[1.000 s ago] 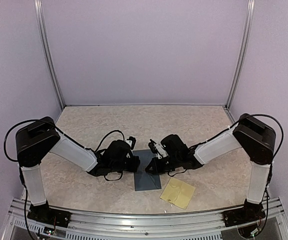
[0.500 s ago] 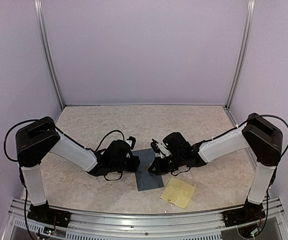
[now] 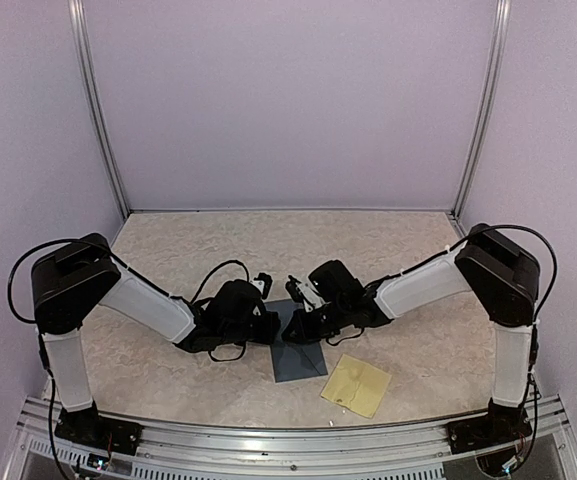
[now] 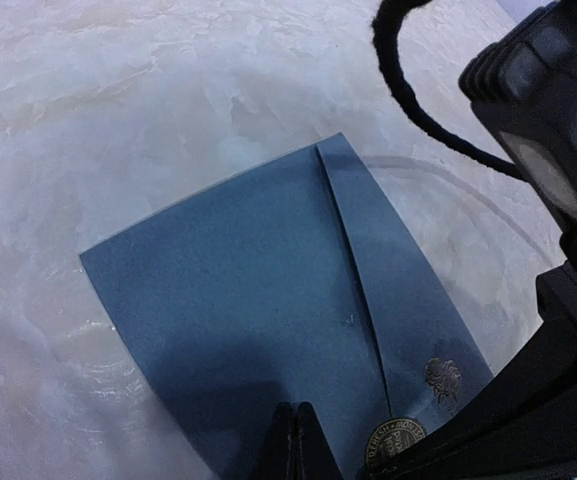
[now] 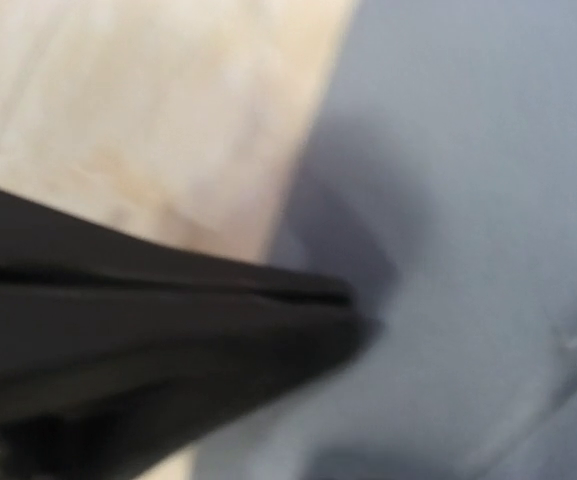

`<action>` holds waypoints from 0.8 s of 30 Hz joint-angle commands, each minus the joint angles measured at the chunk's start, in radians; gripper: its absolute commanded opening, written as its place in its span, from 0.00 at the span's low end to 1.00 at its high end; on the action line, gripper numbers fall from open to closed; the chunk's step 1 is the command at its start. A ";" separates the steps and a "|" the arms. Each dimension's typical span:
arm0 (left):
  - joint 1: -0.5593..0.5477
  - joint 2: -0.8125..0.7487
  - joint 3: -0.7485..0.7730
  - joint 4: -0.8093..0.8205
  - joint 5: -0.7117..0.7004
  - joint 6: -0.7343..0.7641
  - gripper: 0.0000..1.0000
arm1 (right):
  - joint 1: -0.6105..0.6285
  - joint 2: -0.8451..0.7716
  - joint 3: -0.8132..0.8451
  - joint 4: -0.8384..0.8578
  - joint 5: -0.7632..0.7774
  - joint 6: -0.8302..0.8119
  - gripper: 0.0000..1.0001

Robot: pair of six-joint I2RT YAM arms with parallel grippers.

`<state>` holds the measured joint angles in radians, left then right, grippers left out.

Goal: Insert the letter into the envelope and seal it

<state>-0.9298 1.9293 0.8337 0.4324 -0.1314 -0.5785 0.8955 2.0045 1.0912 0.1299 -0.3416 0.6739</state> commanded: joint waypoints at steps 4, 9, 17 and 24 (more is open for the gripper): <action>0.006 0.015 -0.015 -0.056 -0.014 0.000 0.00 | -0.005 0.014 -0.046 0.023 -0.014 0.017 0.01; 0.006 0.015 -0.015 -0.060 -0.020 0.002 0.00 | -0.004 -0.011 -0.106 0.032 0.004 0.031 0.01; 0.008 0.013 -0.015 -0.065 -0.024 0.003 0.00 | -0.005 -0.022 -0.163 0.052 0.029 0.056 0.01; 0.008 0.006 -0.020 -0.069 -0.029 0.005 0.00 | -0.006 -0.037 -0.212 0.064 0.036 0.093 0.01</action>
<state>-0.9298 1.9293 0.8337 0.4316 -0.1352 -0.5781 0.8951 1.9686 0.9463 0.2897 -0.3454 0.7395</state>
